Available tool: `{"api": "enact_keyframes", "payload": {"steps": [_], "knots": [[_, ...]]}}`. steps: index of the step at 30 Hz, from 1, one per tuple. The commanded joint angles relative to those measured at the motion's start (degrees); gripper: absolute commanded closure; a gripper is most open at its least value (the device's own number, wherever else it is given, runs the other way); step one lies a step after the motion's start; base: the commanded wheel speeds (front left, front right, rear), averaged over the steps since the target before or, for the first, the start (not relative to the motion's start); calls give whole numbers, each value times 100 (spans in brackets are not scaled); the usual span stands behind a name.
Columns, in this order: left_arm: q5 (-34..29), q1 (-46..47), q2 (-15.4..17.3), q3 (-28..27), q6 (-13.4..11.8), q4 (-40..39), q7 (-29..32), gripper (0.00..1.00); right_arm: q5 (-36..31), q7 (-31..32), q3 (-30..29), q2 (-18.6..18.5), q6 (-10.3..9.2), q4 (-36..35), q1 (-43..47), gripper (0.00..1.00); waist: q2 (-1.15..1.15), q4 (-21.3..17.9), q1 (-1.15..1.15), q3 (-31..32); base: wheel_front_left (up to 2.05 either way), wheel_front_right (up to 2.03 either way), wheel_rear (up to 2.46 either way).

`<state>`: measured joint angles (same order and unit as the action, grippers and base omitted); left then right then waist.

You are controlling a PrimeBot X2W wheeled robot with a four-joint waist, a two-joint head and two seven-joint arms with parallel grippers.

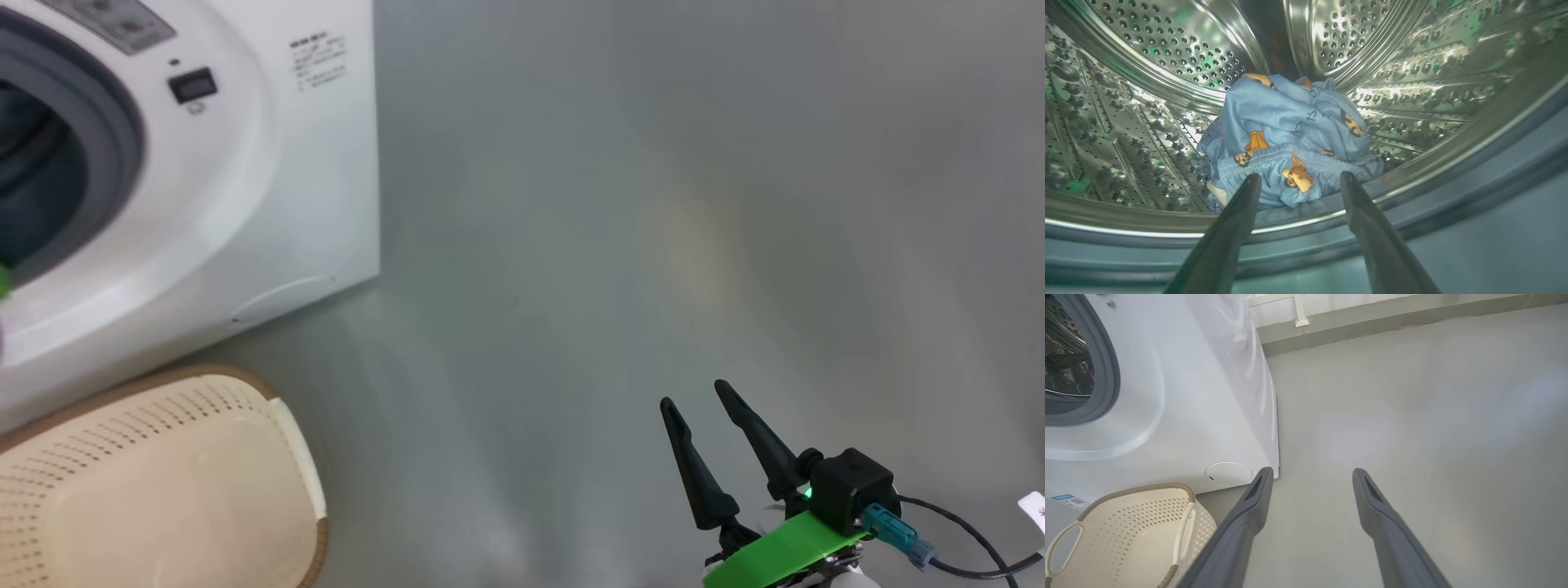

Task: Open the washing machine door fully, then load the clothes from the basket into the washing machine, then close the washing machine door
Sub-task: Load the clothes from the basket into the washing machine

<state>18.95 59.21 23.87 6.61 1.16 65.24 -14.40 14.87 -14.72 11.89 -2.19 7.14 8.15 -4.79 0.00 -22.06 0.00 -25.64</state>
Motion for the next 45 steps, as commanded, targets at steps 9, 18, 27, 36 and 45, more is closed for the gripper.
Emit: {"api": "enact_keyframes", "payload": {"steps": [9, 18, 27, 36, 45], "knots": [[51, -1389, -407, -291, -187, -1237, -59, 0, -109, -28, -164, -68, 35, 118, 42, 0, 0, 708, 0, 1086, 0, 0, 0], [14, -2566, -982, -305, -81, -2091, -59, 0, -412, -28, -453, -68, 35, 188, 109, 0, 0, 1279, 0, 1476, 0, 0, 0], [-80, -3537, -1454, -226, -34, -2908, -60, 0, -592, -28, -656, -68, 35, 228, 195, 0, 0, 1784, 0, 1813, 0, 0, 0], [-133, -4202, -1638, -234, -108, -3504, -60, 0, -638, -28, -667, -68, 35, 261, 228, 0, 0, 2013, 0, 2004, 0, 0, 0], [-121, -5028, -1774, -375, -208, -4266, -60, 0, -712, -28, -721, -68, 35, 314, 342, 0, 0, 2183, 0, 2229, 0, 0, 0]]}}
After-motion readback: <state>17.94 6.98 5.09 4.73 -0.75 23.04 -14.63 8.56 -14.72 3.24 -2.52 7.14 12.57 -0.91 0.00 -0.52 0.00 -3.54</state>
